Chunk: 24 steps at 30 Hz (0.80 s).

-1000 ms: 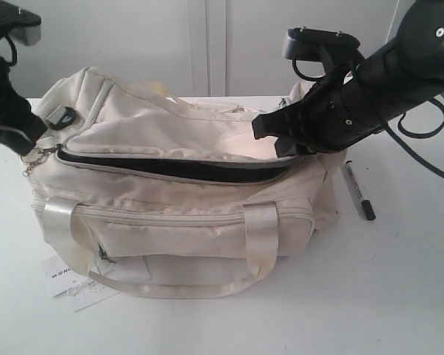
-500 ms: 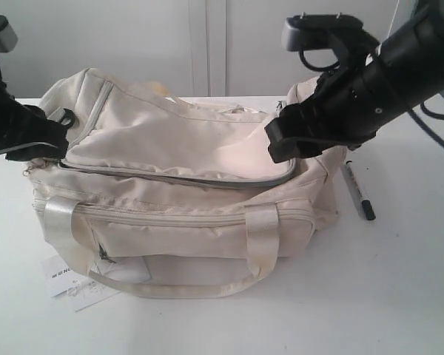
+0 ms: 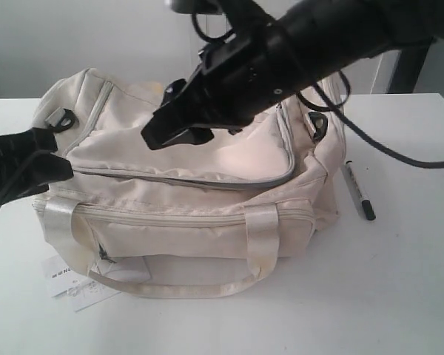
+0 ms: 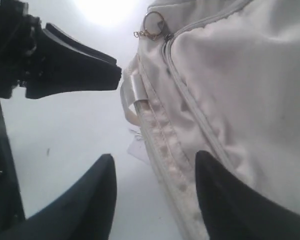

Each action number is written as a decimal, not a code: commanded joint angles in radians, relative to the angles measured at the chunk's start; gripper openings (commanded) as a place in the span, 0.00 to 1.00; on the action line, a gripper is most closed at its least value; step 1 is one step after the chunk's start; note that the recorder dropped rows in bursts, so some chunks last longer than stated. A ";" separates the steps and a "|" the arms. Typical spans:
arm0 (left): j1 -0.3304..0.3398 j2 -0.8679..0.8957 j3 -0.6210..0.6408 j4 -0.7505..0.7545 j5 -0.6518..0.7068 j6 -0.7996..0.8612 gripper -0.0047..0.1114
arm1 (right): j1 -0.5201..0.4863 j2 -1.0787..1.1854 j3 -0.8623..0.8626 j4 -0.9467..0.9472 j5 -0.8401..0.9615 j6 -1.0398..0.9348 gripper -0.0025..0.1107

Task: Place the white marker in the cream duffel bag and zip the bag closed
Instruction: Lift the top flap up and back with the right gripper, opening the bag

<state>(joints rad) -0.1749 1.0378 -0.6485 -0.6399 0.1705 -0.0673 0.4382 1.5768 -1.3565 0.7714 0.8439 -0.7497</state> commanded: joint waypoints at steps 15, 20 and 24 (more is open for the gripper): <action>0.147 0.011 0.063 -0.044 0.018 -0.237 0.43 | 0.136 0.349 -0.311 -0.339 -0.063 -0.114 0.43; 0.147 0.028 0.134 -0.083 -0.051 -0.274 0.43 | 0.136 0.402 -0.311 -0.339 -0.100 -0.122 0.43; 0.147 0.030 0.134 -0.097 -0.062 -0.276 0.43 | 0.136 0.425 -0.311 -0.342 -0.140 -0.120 0.40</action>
<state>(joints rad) -0.0339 1.0656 -0.5210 -0.7127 0.1143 -0.3355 0.5698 1.9959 -1.6620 0.4333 0.7304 -0.8595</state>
